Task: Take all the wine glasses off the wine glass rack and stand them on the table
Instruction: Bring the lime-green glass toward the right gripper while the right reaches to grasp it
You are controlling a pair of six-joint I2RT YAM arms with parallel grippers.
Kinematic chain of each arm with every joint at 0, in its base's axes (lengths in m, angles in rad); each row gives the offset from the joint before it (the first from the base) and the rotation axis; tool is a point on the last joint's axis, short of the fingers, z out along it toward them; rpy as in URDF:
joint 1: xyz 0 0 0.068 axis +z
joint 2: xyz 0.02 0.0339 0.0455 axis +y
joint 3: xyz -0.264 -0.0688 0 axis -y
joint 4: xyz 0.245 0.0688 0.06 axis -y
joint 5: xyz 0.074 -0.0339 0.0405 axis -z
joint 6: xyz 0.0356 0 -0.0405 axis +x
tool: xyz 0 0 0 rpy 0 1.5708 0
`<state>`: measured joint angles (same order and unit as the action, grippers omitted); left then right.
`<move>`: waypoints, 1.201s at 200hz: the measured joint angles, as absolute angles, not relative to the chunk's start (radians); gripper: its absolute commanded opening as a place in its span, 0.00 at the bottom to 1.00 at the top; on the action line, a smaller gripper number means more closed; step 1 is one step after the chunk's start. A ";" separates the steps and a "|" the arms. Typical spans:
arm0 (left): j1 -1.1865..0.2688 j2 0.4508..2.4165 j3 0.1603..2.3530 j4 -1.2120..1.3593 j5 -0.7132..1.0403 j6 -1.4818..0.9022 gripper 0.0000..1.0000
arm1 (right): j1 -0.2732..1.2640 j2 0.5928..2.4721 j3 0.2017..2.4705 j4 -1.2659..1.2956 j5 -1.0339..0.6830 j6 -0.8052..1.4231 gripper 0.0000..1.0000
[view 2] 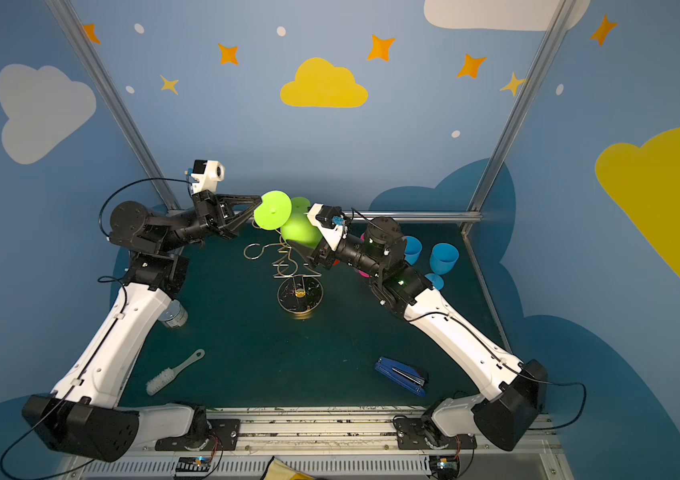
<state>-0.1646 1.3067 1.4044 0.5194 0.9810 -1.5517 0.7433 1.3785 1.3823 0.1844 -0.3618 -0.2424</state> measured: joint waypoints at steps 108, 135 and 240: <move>-0.184 1.308 1.404 0.527 0.964 -1.561 0.03 | 0.763 1.417 1.390 0.179 -0.345 -0.203 0.66; -0.186 1.311 1.404 0.539 0.964 -1.573 0.03 | 0.768 1.410 1.389 0.174 -0.334 -0.199 0.58; -0.191 1.262 1.403 0.309 0.831 -1.163 0.64 | 0.781 1.210 1.374 -0.093 -0.162 -0.074 0.39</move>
<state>-0.1905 1.2621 1.4033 0.3092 0.8310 -1.1633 0.7807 1.2098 1.3743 -0.0933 -0.1623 -0.0738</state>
